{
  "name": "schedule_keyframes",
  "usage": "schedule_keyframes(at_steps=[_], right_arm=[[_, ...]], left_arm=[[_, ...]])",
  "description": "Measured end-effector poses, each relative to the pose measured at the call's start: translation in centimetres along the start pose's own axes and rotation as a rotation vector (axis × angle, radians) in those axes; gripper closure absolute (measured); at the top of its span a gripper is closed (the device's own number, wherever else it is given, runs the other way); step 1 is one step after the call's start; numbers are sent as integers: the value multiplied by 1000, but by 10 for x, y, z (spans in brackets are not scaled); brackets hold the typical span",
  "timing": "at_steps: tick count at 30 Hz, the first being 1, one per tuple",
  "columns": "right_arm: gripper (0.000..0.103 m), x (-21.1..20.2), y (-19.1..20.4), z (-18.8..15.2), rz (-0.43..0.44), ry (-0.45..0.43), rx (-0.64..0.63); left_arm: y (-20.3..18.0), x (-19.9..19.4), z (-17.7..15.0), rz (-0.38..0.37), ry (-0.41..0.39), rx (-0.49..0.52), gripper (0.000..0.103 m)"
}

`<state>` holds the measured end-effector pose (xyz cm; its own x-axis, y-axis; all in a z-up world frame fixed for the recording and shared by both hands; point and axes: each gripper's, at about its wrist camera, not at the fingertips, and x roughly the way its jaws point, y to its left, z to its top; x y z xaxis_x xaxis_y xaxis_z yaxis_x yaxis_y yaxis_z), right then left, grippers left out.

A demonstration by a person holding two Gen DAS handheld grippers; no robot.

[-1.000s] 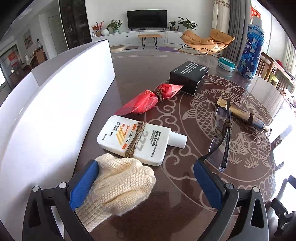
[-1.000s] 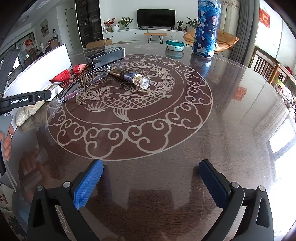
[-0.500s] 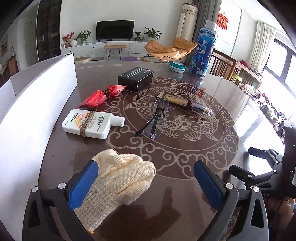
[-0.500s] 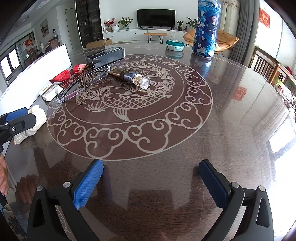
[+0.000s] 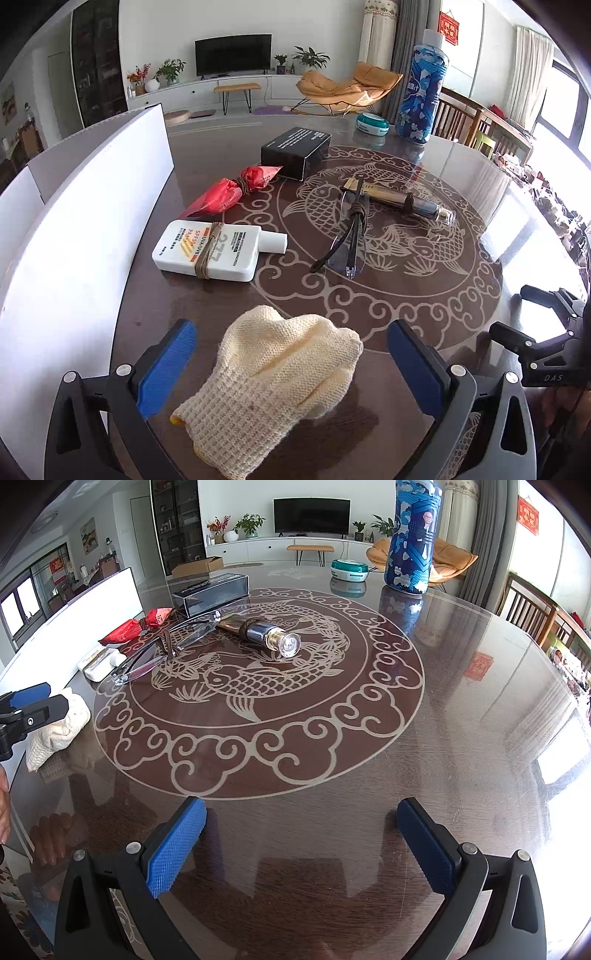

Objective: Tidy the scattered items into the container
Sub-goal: 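Lower left tool onto the white knit glove and close its fingers, then grasp the clear glasses at the bridge with right tool while left tool holds the glove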

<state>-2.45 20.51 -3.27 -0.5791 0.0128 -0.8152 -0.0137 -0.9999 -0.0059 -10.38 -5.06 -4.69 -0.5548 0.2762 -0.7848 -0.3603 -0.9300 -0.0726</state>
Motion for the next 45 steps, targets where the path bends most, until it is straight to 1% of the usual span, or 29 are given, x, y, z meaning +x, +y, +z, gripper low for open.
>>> schedule_keyframes(at_steps=[4,8,9,10,11,12,13,14,15,16,20,25,26,28,30,31,32,35,36,38,40,43,44,45], right_arm=[[0,0,0,0,0,0,0],[0,0,0,0,0,0,0],[0,0,0,0,0,0,0],[0,0,0,0,0,0,0],[0,0,0,0,0,0,0],[0,0,0,0,0,1,0],[0,0,0,0,0,1,0],[0,0,0,0,0,0,-1],[0,0,0,0,0,1,-1],[0,0,0,0,1,1,0],[0,0,0,0,0,1,-1],[0,0,0,0,8,-1,2],[0,-1,-1,0,23,-6,2],[0,-7,-2,0,80,-33,4],[0,-12,0,4,168,-57,19],[0,-13,5,12,231,-55,22],[0,-12,12,22,273,-47,18],[0,1,44,64,371,-4,6],[0,10,54,80,383,19,10],[1,30,72,109,388,53,24],[6,48,85,131,378,78,52],[9,72,96,149,360,126,125],[11,78,98,151,348,137,143],[22,84,100,152,333,149,152]], left_arm=[[8,18,-7,23,54,-10,0],[0,17,-13,34,63,12,0],[-4,15,-15,56,59,24,7],[-7,14,-16,79,52,31,17],[-8,11,-17,84,45,19,22],[-8,9,-17,100,40,0,32],[-8,8,-18,110,38,-20,37],[-9,5,-19,118,33,-39,39],[-9,3,-21,123,26,-58,44],[-9,1,-24,130,19,-77,45],[-11,-2,-32,197,-14,-127,45],[-10,-1,-31,210,-15,-144,45],[-10,-1,-31,211,-14,-143,45],[-10,-1,-31,211,-14,-142,45],[-10,-1,-31,215,-13,-140,45],[-10,-1,-31,215,-13,-140,45],[-10,-1,-31,215,-13,-140,45],[-10,-1,-31,217,-13,-141,44],[-10,-1,-31,217,-13,-141,44],[-10,-1,-31,218,-13,-141,43],[-10,-1,-31,218,-13,-141,43],[-10,-1,-31,218,-13,-141,43],[-10,-1,-31,218,-13,-141,43],[-10,-1,-31,218,-13,-141,43]])
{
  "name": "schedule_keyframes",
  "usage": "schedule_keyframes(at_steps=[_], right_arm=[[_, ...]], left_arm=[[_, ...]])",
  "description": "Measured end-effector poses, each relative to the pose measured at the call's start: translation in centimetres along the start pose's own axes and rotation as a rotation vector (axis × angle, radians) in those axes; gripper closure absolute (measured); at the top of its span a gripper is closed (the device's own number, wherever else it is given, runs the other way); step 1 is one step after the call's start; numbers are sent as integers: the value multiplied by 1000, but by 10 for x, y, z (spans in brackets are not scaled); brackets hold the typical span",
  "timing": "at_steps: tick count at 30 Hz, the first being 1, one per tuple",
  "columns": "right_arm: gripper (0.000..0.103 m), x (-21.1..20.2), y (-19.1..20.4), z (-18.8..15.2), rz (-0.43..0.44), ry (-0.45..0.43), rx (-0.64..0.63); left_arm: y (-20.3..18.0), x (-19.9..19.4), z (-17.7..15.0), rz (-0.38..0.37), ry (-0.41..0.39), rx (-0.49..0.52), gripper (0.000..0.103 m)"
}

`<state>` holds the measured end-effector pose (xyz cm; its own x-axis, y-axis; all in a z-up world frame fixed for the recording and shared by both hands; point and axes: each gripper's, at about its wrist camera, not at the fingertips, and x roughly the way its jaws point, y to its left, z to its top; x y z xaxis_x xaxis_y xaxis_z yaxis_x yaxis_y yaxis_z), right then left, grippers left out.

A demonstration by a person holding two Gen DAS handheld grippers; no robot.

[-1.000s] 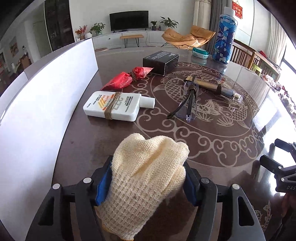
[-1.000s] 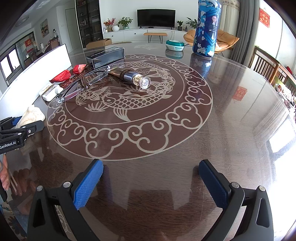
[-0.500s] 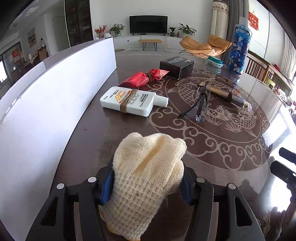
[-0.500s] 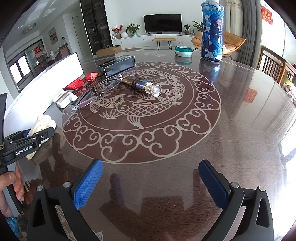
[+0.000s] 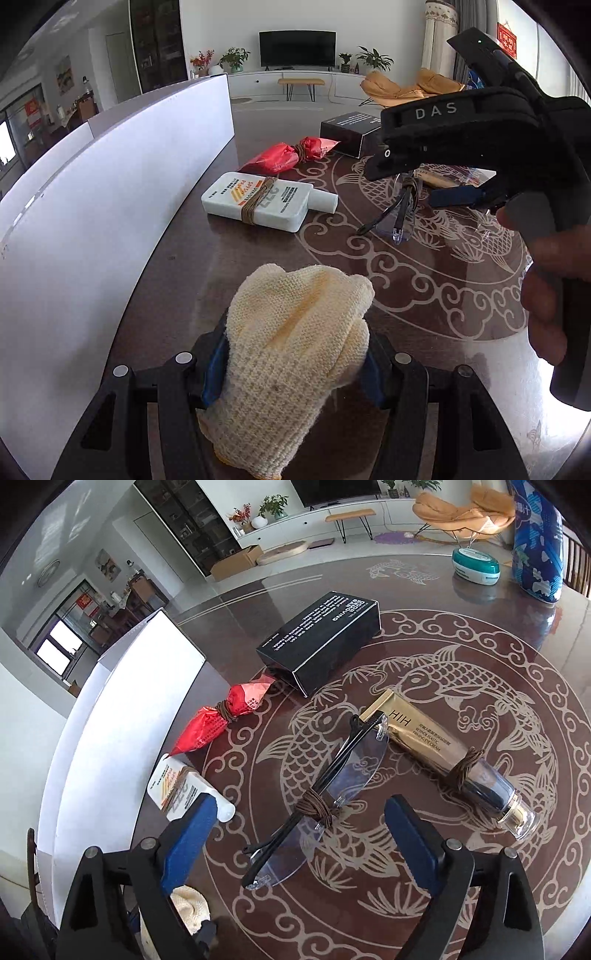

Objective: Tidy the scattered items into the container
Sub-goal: 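Grasp the clear glasses at the bridge with right tool while left tool holds the glove, then lift the glasses with right tool while left tool raises the glove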

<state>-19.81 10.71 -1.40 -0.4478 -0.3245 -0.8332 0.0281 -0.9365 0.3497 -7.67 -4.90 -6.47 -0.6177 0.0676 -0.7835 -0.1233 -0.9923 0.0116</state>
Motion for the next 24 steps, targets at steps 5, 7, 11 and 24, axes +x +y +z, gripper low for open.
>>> schedule_keyframes(at_steps=[5,7,11,24], right_arm=[[63,5,5,-2,-104,-31,-52],[86,2,0,-5,-117,-39,-68],[89,-12,-19,-18,-107,-37,-116],[89,-107,-111,-131,-165,-82,-292]], left_arm=[[0,0,0,0,0,0,43],[0,-1,1,1,0,0,43],[0,-1,1,1,0,1,43],[-85,-9,-7,-29,1,29,42]])
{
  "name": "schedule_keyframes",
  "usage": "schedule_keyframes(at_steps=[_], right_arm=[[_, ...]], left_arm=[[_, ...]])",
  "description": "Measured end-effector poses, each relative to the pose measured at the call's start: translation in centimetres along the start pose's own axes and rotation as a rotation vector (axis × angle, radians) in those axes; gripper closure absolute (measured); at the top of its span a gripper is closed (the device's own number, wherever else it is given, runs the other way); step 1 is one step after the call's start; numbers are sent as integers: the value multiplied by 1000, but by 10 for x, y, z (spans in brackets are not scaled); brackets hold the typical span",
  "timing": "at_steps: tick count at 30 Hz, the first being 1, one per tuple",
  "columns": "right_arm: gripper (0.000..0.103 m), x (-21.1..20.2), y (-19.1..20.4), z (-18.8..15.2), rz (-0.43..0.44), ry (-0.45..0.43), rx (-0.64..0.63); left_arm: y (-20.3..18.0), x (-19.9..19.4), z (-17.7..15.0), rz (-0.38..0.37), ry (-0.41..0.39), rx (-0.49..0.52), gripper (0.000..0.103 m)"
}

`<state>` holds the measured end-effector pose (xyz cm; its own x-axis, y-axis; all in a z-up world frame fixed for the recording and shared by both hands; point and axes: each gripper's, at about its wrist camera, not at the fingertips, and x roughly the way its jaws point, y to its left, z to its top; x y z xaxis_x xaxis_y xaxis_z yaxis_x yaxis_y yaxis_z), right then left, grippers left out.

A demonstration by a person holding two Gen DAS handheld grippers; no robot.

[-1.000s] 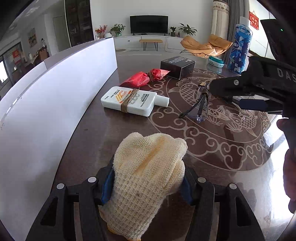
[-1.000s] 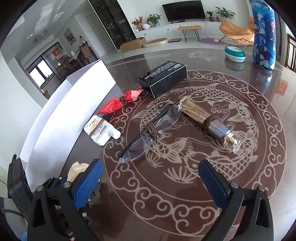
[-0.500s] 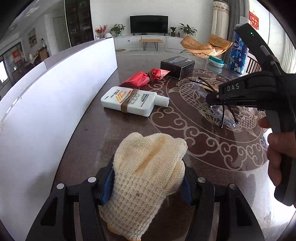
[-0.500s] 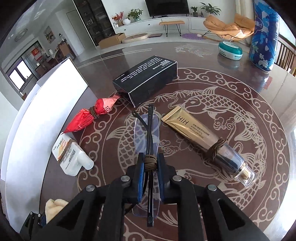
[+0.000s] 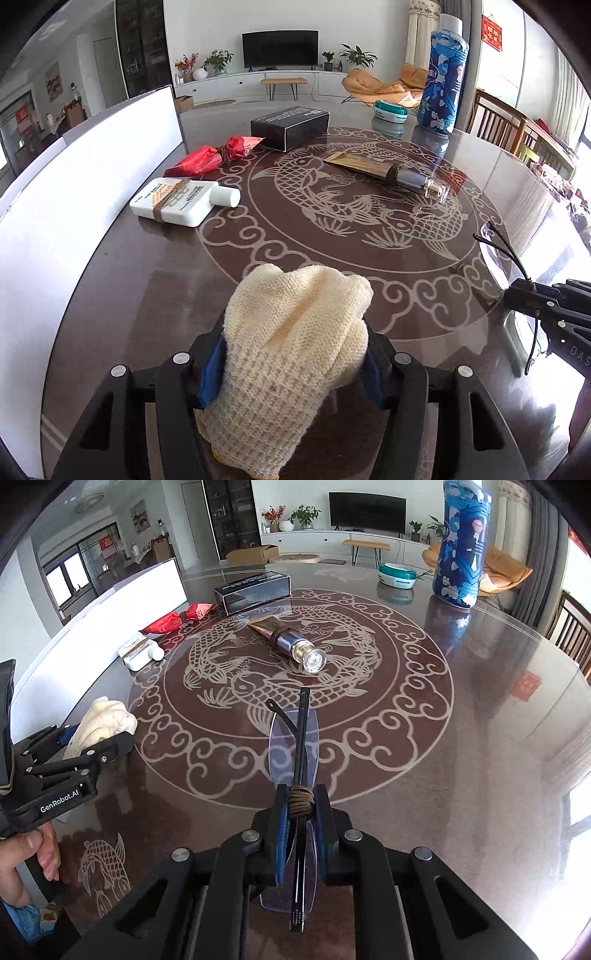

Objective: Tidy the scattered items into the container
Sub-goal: 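Lift the glasses with right tool while left tool raises the glove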

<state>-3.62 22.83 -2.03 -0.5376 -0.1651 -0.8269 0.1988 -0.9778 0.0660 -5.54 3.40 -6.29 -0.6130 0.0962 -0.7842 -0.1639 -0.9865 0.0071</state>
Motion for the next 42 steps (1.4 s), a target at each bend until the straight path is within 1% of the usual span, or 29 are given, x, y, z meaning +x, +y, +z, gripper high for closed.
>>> schedule_keyframes(at_steps=[1,2,3,4,5,7,9,10,13,14,16,18,22,31,42], right_arm=[[88,-2,-5,-3,-10,-5,1],[88,-4,-8,-4,-17,-8,3],[85,-4,-9,-5,-14,-11,3],[76,-4,-9,-5,-10,-13,2],[69,-4,-8,-5,-14,-15,-4],[41,-2,-2,-5,-20,-20,-26],[34,1,5,-8,-34,-40,-50],[29,3,9,-10,-41,-53,-59],[24,5,13,-10,-46,-55,-56],[23,6,13,-10,-50,-53,-59],[15,7,11,-10,-56,-48,-51],[10,8,9,-10,-64,-40,-39],[6,9,8,-9,-67,-34,-37],[1,11,7,-9,-70,-26,-29],[0,12,7,-9,-70,-26,-28]], left_arm=[[-7,1,1,8,2,1,36],[-11,3,3,18,6,1,33],[-13,4,3,29,9,-3,25],[-12,5,4,40,12,-9,20],[-10,6,4,36,17,-20,19],[-7,7,3,26,23,-32,15],[-8,8,3,29,26,-24,13],[-8,9,3,26,29,-23,9],[-10,12,4,17,47,-15,0],[-11,13,4,15,50,-11,0],[-11,13,4,14,51,-10,0],[-11,13,4,14,51,-10,0],[-10,13,4,14,51,-10,0],[-11,13,4,14,51,-10,0],[-11,13,5,13,51,-9,0]])
